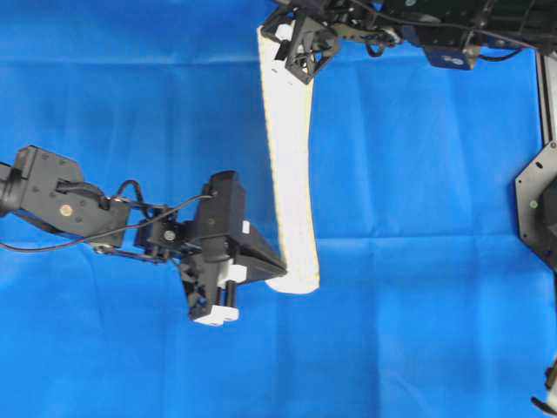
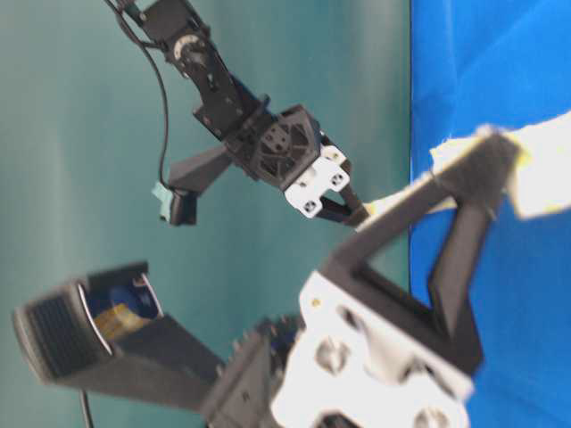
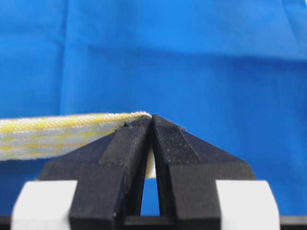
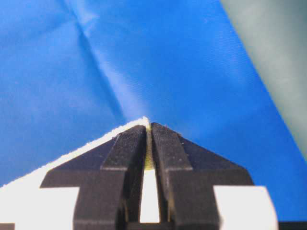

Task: Fold the yellow towel.
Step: 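Lay the towel strip down lengthwise on the table with both grippers, then open both grippers and withdraw them from the towel strip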

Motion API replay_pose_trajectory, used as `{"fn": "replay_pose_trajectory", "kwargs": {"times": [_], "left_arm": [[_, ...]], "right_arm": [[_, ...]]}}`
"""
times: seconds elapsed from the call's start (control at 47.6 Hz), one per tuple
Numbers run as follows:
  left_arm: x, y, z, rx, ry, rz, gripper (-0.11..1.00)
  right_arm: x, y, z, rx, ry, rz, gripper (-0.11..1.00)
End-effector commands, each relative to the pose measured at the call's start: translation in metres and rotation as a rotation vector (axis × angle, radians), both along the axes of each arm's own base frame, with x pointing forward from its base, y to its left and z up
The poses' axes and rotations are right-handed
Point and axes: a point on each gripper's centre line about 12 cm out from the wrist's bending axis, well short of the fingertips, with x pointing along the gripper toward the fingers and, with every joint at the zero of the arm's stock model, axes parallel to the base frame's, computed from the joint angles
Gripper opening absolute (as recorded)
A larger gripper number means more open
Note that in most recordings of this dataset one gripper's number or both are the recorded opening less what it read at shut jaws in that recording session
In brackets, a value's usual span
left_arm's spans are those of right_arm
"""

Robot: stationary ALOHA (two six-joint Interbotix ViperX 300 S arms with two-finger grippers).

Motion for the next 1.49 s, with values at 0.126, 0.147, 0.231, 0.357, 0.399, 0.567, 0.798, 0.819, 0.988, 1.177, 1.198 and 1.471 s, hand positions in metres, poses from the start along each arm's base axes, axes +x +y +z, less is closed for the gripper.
{"fn": "replay_pose_trajectory", "kwargs": {"times": [0.126, 0.147, 0.231, 0.357, 0.399, 0.567, 0.798, 0.819, 0.988, 1.177, 1.198, 1.471], "left_arm": [[-0.008, -0.009, 0.013, -0.011, -0.042, -0.022, 0.02], [-0.008, -0.009, 0.012, -0.011, -0.04, -0.022, 0.02], [-0.008, -0.007, 0.011, -0.01, -0.039, -0.019, 0.02], [-0.007, -0.004, 0.01, -0.009, -0.034, -0.01, 0.02], [-0.006, -0.002, 0.009, -0.008, -0.031, -0.007, 0.02], [-0.005, 0.003, 0.001, -0.008, -0.006, 0.009, 0.02], [-0.006, 0.007, 0.003, -0.009, -0.008, 0.017, 0.47], [-0.006, 0.007, 0.002, -0.009, -0.005, 0.019, 0.54], [-0.019, 0.014, 0.005, -0.004, 0.029, 0.028, 0.8], [-0.043, 0.035, 0.02, 0.002, 0.056, 0.066, 0.75], [-0.046, 0.038, 0.021, 0.0, 0.054, 0.073, 0.75], [-0.072, 0.092, 0.04, 0.005, 0.004, 0.213, 0.75]], "right_arm": [[0.011, -0.002, 0.009, -0.019, -0.032, 0.008, 0.04], [0.011, -0.002, 0.008, -0.019, -0.03, 0.009, 0.04], [0.013, -0.002, 0.006, -0.016, -0.028, 0.012, 0.04], [0.015, 0.0, 0.003, -0.017, -0.022, 0.021, 0.04], [0.016, 0.002, 0.001, -0.018, -0.018, 0.026, 0.04], [0.018, 0.004, 0.002, -0.026, -0.023, 0.036, 0.14], [0.02, 0.007, 0.001, -0.029, -0.025, 0.045, 0.71], [0.02, 0.007, 0.001, -0.029, -0.023, 0.045, 0.75], [0.016, 0.006, 0.006, -0.026, -0.032, 0.036, 0.76], [0.002, 0.005, 0.024, -0.04, -0.059, 0.019, 0.76], [0.0, 0.005, 0.027, -0.041, -0.063, 0.016, 0.76], [-0.041, 0.023, 0.052, -0.065, -0.106, 0.015, 0.76]]}}
